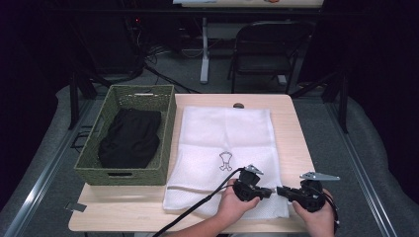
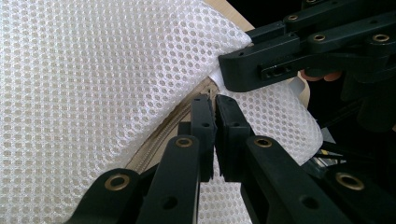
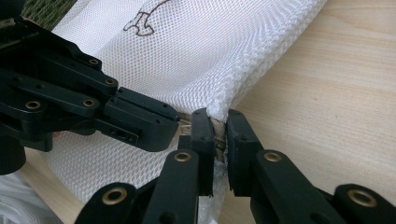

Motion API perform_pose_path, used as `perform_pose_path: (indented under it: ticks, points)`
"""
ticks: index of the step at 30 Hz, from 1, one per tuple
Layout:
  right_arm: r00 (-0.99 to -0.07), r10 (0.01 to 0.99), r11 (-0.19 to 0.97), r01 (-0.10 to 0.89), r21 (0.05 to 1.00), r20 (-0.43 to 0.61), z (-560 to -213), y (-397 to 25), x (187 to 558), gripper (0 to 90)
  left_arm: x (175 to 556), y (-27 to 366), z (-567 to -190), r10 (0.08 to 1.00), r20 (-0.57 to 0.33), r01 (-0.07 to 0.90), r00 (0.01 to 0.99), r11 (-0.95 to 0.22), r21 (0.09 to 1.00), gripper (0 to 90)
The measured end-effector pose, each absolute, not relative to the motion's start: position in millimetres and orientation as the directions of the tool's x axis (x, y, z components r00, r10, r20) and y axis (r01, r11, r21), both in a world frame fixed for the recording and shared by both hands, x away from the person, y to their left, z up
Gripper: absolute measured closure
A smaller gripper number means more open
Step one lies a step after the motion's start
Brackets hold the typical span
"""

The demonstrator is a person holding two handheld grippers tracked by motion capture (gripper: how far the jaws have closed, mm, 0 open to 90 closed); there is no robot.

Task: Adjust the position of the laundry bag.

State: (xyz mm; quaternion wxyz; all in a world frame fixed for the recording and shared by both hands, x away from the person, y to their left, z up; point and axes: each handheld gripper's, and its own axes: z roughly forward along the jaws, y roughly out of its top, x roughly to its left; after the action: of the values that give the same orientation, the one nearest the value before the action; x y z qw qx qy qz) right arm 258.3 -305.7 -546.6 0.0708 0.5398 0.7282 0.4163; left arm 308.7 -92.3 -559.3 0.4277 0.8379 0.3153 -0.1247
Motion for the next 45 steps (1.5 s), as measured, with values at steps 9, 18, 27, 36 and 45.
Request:
perform_pose_path:
  ticks: [9,18,27,36,45]
  points:
    - [-0.415,0.845,0.082,0.724,0.685,0.338,-546.1,-304.5,258.0,83.6,308.6,-90.3,-559.2,0.42,-0.485,0.639,0.767,-0.434,0.636,87.3]
    - [-0.374,0.857,0.037,0.729,0.683,0.353,-547.4,-318.1,258.9,84.2,312.0,-80.5,-563.6,0.434,-0.512,0.669,0.741,-0.41,0.62,87.3]
    - [-0.381,0.859,0.049,0.725,0.687,0.341,-545.6,-314.0,256.7,84.0,313.1,-78.6,-564.9,0.419,-0.508,0.657,0.752,-0.418,0.628,87.0]
    - [-0.394,0.851,0.046,0.716,0.697,0.348,-543.8,-310.8,255.5,84.0,314.2,-80.2,-566.8,0.436,-0.514,0.671,0.739,-0.402,0.624,86.9]
    - [-0.395,0.851,0.048,0.713,0.7,0.345,-542.8,-311.3,254.1,84.0,313.5,-78.5,-563.5,0.436,-0.516,0.671,0.738,-0.39,0.631,87.1]
